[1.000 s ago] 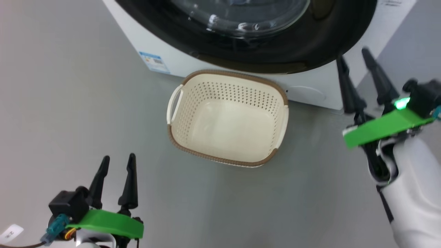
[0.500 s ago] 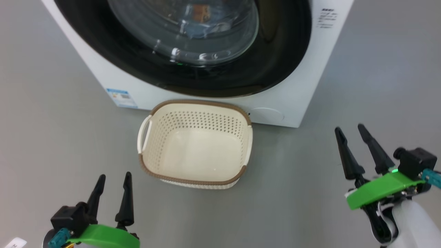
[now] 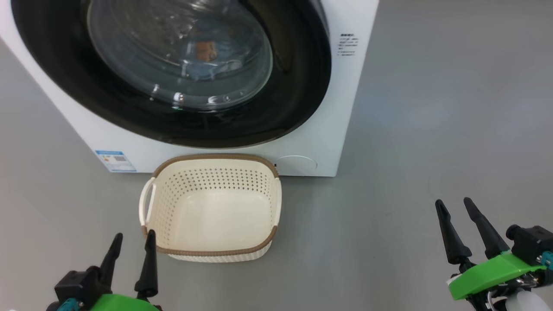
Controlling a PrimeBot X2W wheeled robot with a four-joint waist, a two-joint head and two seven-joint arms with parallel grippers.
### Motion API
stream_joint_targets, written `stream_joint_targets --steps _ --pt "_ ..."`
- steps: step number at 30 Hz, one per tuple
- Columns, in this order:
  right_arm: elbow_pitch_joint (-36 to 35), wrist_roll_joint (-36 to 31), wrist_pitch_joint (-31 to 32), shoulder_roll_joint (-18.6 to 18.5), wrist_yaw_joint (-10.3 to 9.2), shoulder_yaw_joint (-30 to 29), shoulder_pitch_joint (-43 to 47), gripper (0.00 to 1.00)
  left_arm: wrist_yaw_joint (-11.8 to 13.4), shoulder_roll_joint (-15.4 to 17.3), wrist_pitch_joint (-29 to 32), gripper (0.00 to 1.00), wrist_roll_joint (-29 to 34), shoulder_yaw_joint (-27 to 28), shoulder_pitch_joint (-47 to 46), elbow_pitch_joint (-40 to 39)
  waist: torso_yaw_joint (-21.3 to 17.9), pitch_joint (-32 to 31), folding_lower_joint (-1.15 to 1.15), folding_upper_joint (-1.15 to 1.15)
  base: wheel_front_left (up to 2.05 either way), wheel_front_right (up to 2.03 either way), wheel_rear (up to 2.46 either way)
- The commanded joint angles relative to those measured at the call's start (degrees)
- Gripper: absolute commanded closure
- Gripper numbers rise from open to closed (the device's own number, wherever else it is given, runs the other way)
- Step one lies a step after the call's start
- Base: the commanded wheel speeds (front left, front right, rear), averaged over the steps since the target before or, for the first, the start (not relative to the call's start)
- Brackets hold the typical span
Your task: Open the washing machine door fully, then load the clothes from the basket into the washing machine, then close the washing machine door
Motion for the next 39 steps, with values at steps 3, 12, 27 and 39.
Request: stream_joint_targets --steps 3,12,27,39 --pt "-1.81 -0.48 -0.27 -0.90 -0.32 0.30 1.11 0.00 -0.09 1.40 -0.38 0.00 -0.42 2.30 -0.25 -1.13 -1.75 -0.48 0.00 0.00 0.00 0.00 0.00" --pt "-2.15 -0.72 -0.27 -0.99 -0.32 -1.39 3.15 0.00 -0.09 1.50 -0.38 0.00 -0.36 2.27 0.06 -1.57 -3.08 -0.87 0.00 0.00 0.00 0.00 0.00" --pt "-2.34 -1.02 -0.27 -0.38 -0.32 -1.99 3.64 0.00 -0.09 1.47 -0.38 0.00 -1.27 2.39 0.52 -2.14 -3.63 -1.28 0.00 0.00 0.00 0.00 0.00" --pt "2.40 1.00 0.54 2.99 0.01 -3.11 3.77 1.00 0.01 -0.89 0.49 1.00 -3.38 -0.34 1.54 2.22 -3.80 -1.45 0.02 0.00 0.00 0.00 0.00"
